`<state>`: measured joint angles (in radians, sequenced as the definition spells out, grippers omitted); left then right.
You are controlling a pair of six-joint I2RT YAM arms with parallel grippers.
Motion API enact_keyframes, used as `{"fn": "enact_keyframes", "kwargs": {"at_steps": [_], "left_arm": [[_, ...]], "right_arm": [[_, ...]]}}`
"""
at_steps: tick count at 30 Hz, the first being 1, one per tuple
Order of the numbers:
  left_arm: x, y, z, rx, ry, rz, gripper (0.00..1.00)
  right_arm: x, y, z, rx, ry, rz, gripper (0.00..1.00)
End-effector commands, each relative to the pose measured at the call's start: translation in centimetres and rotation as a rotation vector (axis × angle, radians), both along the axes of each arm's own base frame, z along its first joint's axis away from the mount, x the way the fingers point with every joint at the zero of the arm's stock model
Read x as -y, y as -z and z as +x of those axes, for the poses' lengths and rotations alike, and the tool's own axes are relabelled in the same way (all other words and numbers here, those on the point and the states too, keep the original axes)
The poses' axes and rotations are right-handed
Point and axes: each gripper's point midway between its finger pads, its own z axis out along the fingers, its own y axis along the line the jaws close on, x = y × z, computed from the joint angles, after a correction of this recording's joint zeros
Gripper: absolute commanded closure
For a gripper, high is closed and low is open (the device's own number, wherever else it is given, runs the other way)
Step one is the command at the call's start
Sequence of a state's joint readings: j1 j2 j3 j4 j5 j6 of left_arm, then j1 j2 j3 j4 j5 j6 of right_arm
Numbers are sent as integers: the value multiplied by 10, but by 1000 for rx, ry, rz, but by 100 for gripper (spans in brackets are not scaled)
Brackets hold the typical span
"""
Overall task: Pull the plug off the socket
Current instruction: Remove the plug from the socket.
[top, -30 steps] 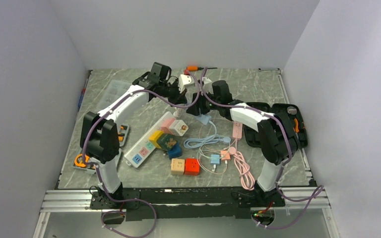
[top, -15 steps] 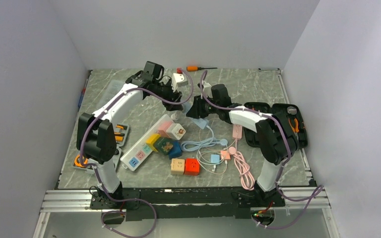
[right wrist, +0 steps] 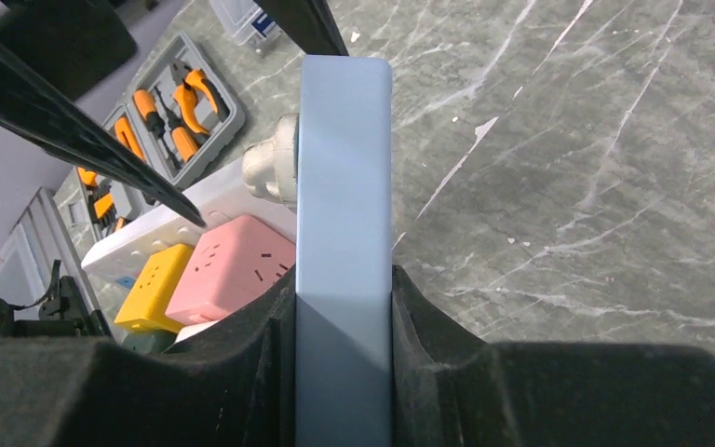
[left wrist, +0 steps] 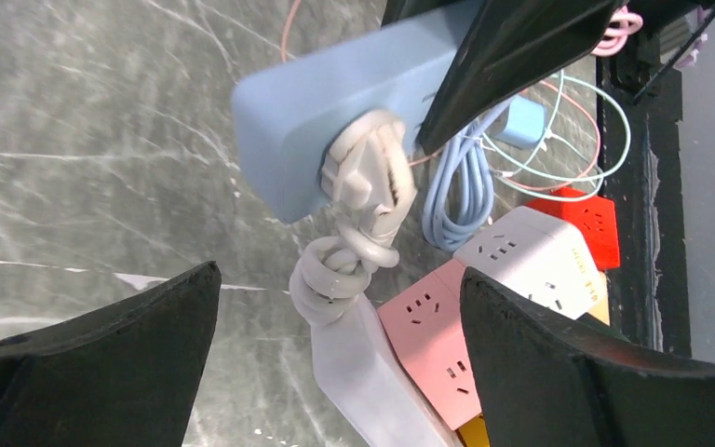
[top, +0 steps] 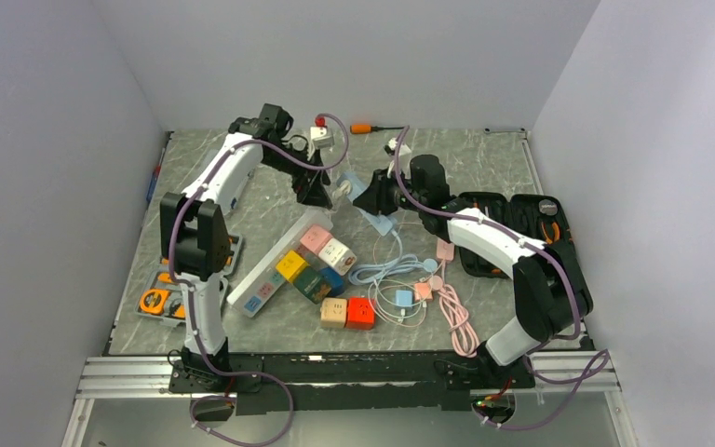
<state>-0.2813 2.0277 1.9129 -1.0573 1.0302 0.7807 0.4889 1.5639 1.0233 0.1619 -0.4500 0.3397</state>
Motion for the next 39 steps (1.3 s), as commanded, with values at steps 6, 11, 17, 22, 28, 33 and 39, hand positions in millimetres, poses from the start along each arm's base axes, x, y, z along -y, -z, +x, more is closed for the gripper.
{"fn": "enact_keyframes", "kwargs": {"at_steps": [6, 11, 17, 22, 28, 33, 39], "left_arm": [[20, -1, -31, -65, 158, -121, 1], [28, 2, -36, -82, 194, -159, 10], [35, -3, -34, -93, 194, -207, 33], [37, -10, -37, -114, 207, -249, 60], [37, -21, -35, -153, 201, -304, 72], [41, -29, -34, -180, 202, -341, 73], [43, -43, -34, -166, 211, -372, 83]], "right_arm": [[-2, -83, 10, 210, 16, 168, 100], [-7, -86, 10, 208, -5, 197, 100], [-8, -84, 10, 202, -11, 208, 100], [-10, -73, 11, 185, -10, 205, 100], [-14, -53, 9, 141, -32, 203, 100], [-17, -39, 7, 106, -59, 192, 100], [-27, -18, 5, 52, -114, 200, 88]]}}
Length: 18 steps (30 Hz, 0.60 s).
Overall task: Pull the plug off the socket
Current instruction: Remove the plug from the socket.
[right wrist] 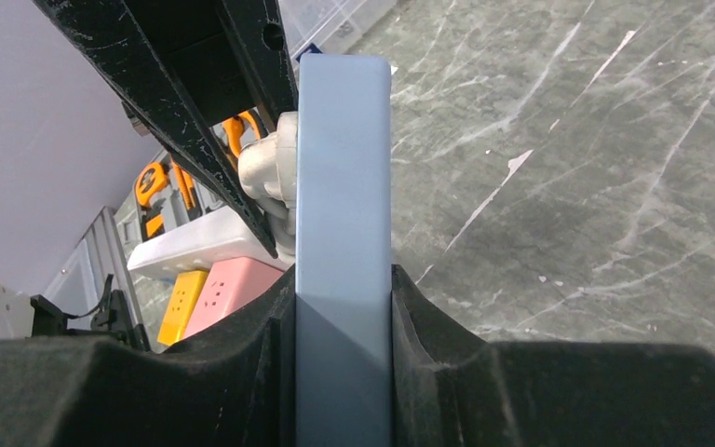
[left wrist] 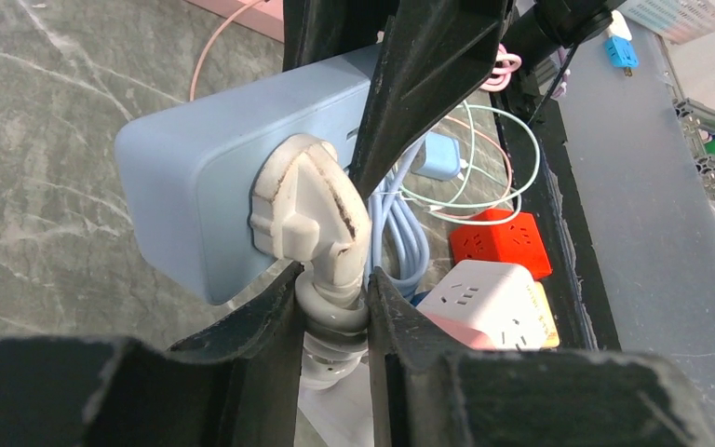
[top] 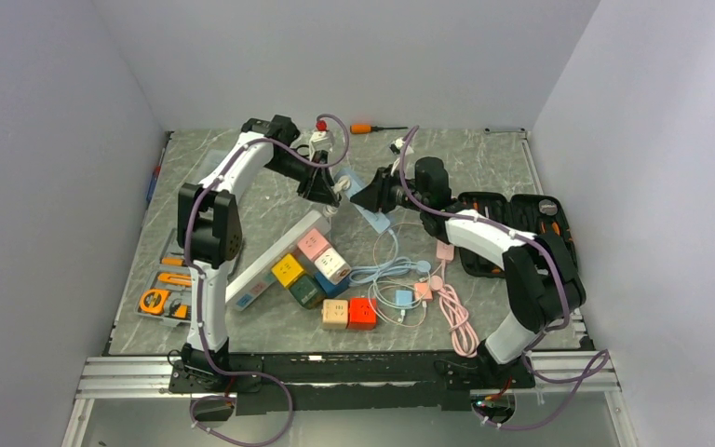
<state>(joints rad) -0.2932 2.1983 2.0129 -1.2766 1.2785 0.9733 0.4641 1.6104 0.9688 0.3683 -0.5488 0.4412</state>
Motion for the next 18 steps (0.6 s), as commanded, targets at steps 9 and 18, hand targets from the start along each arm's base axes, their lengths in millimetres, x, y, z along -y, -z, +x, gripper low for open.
{"fn": "enact_keyframes", "kwargs": {"at_steps": [9, 18], "left_arm": [[21, -71, -19, 17, 58, -224, 96], [26, -97, -35, 56, 98, -289, 100]], "right_arm": [[-19, 4, 12, 7, -25, 61, 100], [7, 83, 43, -114, 150, -136, 100]]}}
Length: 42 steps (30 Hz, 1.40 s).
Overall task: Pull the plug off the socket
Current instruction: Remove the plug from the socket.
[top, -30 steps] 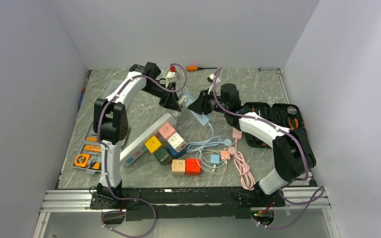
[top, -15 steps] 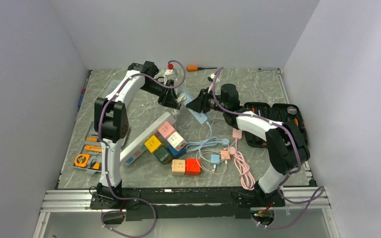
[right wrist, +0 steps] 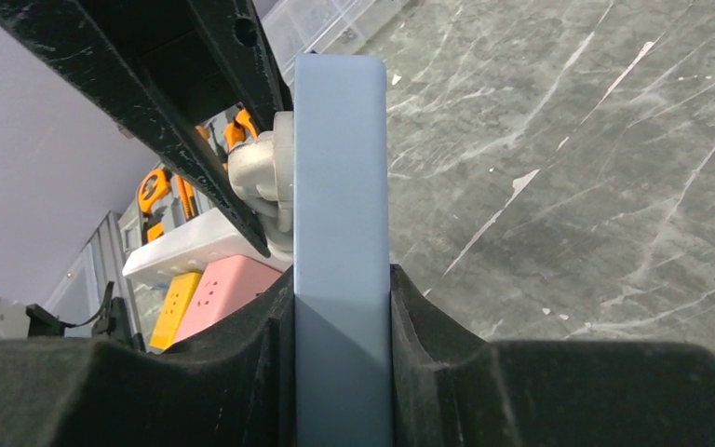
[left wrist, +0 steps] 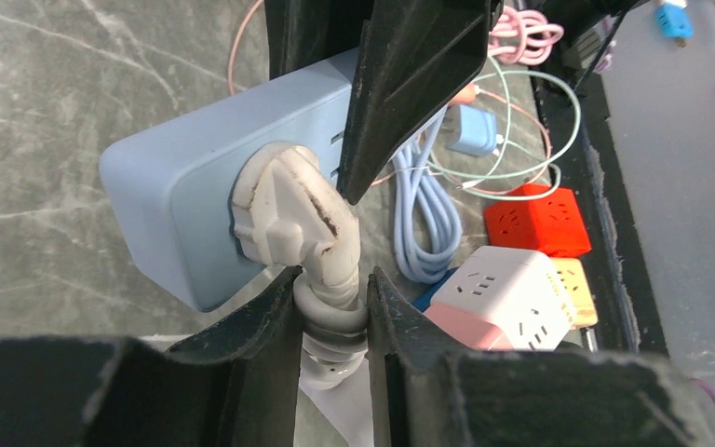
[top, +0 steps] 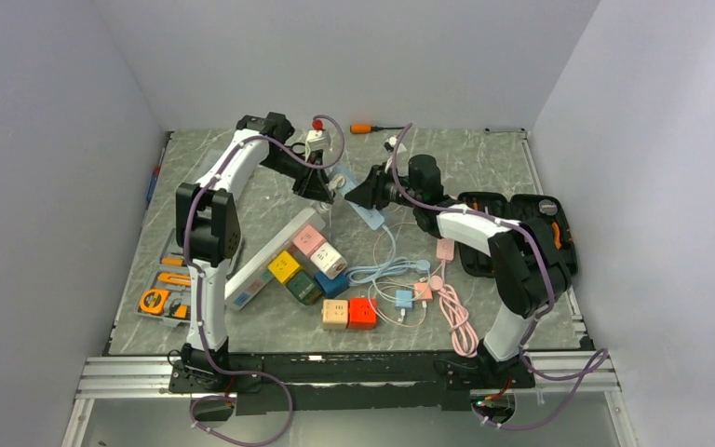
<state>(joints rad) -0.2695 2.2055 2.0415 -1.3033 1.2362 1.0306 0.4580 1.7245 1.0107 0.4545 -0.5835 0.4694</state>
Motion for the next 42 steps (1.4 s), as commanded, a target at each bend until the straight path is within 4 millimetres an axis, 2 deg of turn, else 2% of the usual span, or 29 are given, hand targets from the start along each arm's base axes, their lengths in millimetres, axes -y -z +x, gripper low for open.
{"fn": "enact_keyframes", "kwargs": {"at_steps": [1, 3, 6, 11, 13, 18, 20, 25, 30, 35, 42], "left_arm": [[40, -105, -48, -6, 123, -325, 100], [42, -112, -54, 15, 139, -339, 100], [43, -122, -57, 14, 148, -370, 100], [43, -137, -63, -9, 182, -430, 100], [40, -145, -69, -68, 222, -444, 100], [36, -137, -80, -124, 316, -380, 100], [35, -133, -80, -80, 333, -358, 100], [36, -122, -92, -28, 337, -231, 100], [41, -126, -101, -57, 356, -224, 100], [44, -132, -117, -47, 385, -225, 100], [39, -130, -128, -63, 385, -220, 100]], "right_arm": [[20, 75, 27, -119, 175, -170, 100], [24, 86, 31, -152, 201, -183, 100], [30, 93, 35, -170, 231, -195, 100], [35, 99, 38, -192, 235, -174, 100], [36, 101, 37, -199, 227, -159, 100], [33, 93, 27, -184, 160, -41, 100], [30, 91, 25, -185, 128, -7, 100], [43, 109, 38, -201, 213, -87, 100], [45, 106, 45, -184, 232, -104, 100], [52, 116, 54, -211, 287, -149, 100], [68, 149, 63, -333, 366, -238, 100]]}}
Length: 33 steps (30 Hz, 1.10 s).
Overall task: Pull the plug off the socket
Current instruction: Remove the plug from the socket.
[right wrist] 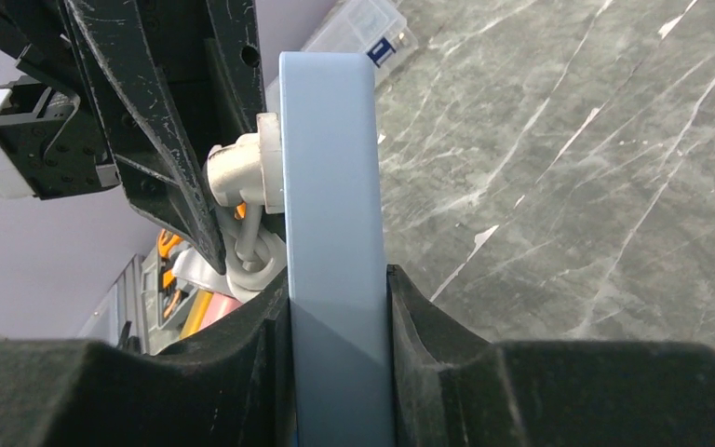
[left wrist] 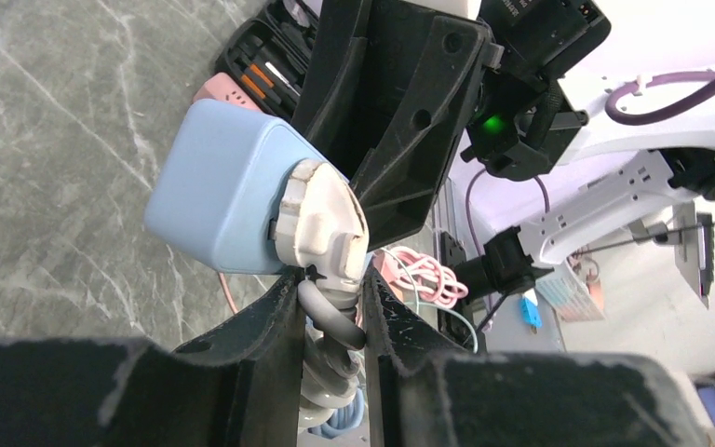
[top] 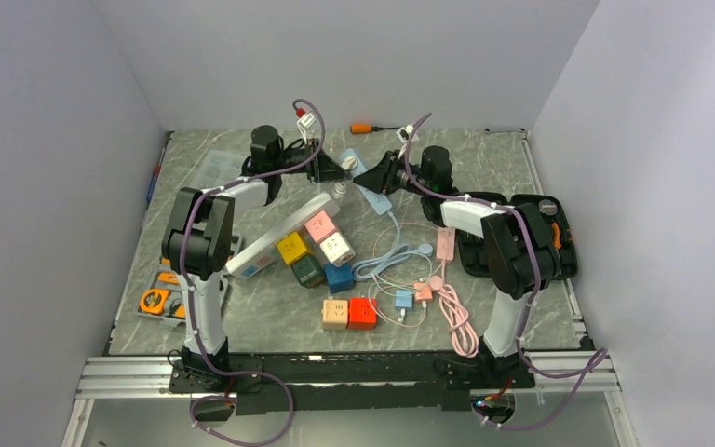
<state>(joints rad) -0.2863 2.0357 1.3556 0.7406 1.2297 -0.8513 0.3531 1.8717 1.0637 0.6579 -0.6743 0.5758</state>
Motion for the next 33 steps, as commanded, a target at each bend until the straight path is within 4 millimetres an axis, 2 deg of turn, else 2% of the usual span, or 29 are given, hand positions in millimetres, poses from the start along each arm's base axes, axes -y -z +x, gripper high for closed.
{"fn": "enact_keyframes", "kwargs": {"at_steps": [1, 6, 17, 27, 30, 33], "left_arm": [[-2, -87, -164, 422, 674, 13, 100], [-2, -91, -166, 439, 676, 11, 100], [-3, -97, -170, 464, 677, 10, 100], [-5, -105, -173, 476, 672, 11, 100], [-5, -108, -173, 479, 672, 10, 100], [-5, -114, -172, 491, 671, 6, 100]], "right_arm": [[50, 151, 16, -380, 319, -352, 100], [63, 175, 15, -459, 368, -430, 100], [90, 202, 13, -574, 449, -497, 100], [130, 207, 14, -537, 611, -704, 100], [133, 210, 13, -567, 617, -696, 100], [131, 213, 10, -619, 589, -615, 100]]}}
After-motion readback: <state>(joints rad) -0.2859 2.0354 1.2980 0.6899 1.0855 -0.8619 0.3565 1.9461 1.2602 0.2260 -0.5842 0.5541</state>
